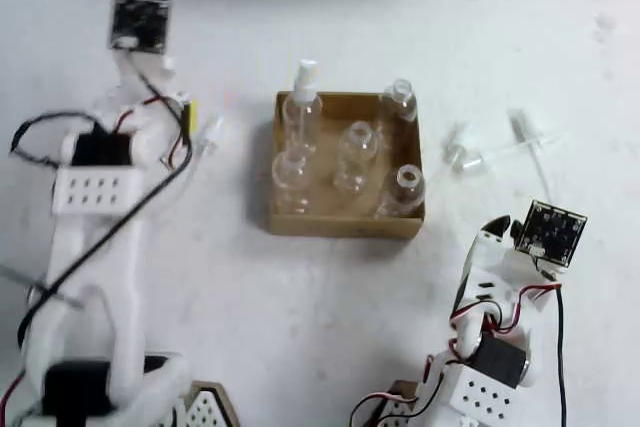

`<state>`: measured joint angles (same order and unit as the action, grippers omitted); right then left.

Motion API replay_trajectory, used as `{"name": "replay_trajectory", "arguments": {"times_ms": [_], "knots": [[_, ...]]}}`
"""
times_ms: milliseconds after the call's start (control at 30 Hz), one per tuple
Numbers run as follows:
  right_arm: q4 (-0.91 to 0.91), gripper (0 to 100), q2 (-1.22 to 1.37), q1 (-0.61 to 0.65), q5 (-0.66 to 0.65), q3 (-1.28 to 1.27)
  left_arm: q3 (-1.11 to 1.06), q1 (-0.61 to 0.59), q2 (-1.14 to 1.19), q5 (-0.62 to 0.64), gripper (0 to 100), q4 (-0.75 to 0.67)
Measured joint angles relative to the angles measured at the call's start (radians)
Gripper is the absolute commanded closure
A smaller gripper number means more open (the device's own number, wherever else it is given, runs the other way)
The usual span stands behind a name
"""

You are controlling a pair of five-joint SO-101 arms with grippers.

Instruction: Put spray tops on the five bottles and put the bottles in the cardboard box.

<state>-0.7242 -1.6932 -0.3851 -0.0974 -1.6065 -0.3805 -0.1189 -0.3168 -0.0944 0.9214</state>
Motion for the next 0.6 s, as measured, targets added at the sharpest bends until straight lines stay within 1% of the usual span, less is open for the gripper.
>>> {"name": "replay_trajectory", "arguments": {"times_ms": [133,267,367,500,600], "knots": [[0.000,98.1,0.000,0.000,0.000,-0.006,0.172,0.002,0.222,-0.054,90,0.107],[0.002,98.1,0.000,0.000,0.000,-0.015,0.397,0.028,0.460,-0.064,90,0.226],[0.002,98.1,0.000,0.000,0.000,-0.015,0.585,0.035,0.643,-0.064,90,0.288],[0.002,98.1,0.000,0.000,0.000,-0.015,0.838,0.034,0.878,-0.064,84,0.371],[0.002,98.1,0.000,0.000,0.000,-0.015,1.031,0.034,1.042,-0.064,84,0.446]]}}
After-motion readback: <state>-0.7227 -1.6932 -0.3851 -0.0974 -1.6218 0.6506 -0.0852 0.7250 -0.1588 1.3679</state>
